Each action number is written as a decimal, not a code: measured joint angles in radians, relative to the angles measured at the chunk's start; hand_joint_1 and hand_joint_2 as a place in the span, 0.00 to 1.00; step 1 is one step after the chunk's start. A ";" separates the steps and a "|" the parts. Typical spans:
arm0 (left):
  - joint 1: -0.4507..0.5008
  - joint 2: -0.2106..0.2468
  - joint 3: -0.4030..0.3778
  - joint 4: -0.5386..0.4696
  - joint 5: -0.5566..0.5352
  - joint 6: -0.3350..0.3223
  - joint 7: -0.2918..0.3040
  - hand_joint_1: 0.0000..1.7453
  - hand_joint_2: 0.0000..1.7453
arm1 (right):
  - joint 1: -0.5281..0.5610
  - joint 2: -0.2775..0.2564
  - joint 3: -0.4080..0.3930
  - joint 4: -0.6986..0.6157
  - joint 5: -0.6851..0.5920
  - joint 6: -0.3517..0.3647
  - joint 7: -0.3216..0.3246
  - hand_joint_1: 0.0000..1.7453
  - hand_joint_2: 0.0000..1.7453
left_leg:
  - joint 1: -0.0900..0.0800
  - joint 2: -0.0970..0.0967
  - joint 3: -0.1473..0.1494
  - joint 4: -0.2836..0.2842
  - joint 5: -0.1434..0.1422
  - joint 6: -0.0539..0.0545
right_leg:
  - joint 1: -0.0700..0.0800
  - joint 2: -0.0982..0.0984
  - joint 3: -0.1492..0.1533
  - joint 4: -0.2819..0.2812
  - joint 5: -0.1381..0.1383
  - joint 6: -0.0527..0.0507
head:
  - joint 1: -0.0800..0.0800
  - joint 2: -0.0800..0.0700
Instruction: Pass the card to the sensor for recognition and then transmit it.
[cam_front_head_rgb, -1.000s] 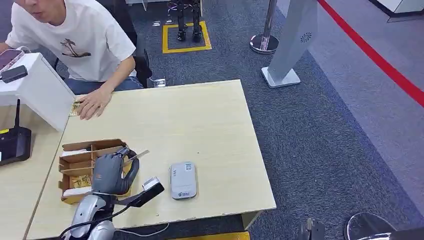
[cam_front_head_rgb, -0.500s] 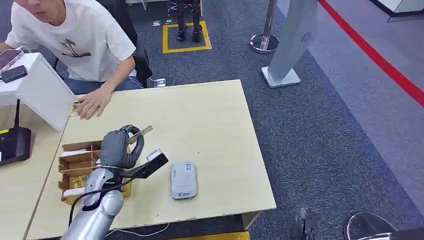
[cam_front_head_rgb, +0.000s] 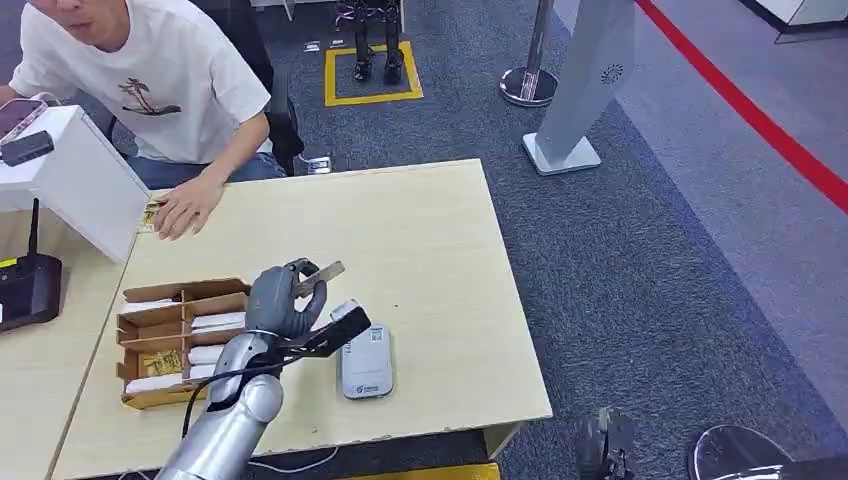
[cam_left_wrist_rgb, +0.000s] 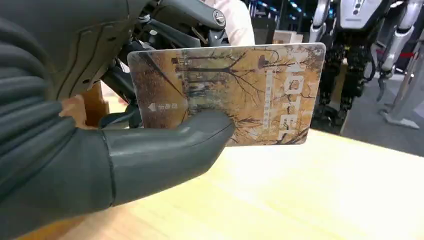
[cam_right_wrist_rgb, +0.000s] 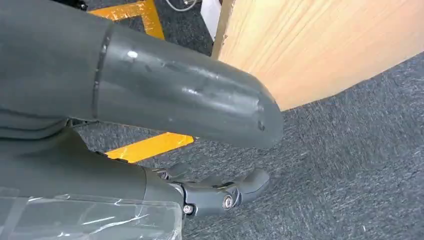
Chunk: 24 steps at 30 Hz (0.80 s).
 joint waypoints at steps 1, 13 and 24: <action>0.002 -0.002 -0.001 0.004 0.009 -0.003 -0.001 1.00 1.00 | 0.000 0.000 0.001 0.000 -0.004 0.000 0.000 0.00 0.00 | 0.000 0.000 0.000 0.000 0.000 0.000 | 0.000 0.000 0.000 0.000 0.000 0.000 | 0.000 0.000; 0.004 -0.016 -0.053 0.013 0.043 -0.039 -0.013 1.00 1.00 | 0.001 0.000 0.024 0.000 -0.036 -0.001 -0.001 0.00 0.00 | 0.000 0.000 0.000 0.000 0.000 0.000 | 0.000 0.000 0.000 0.000 0.000 0.000 | 0.000 0.000; 0.027 -0.014 -0.091 -0.027 0.053 -0.056 -0.013 1.00 1.00 | 0.010 0.000 0.024 0.000 -0.062 0.000 -0.014 0.00 0.00 | 0.000 0.000 0.000 0.000 0.000 0.000 | 0.000 0.000 0.000 0.000 0.000 0.000 | 0.000 0.000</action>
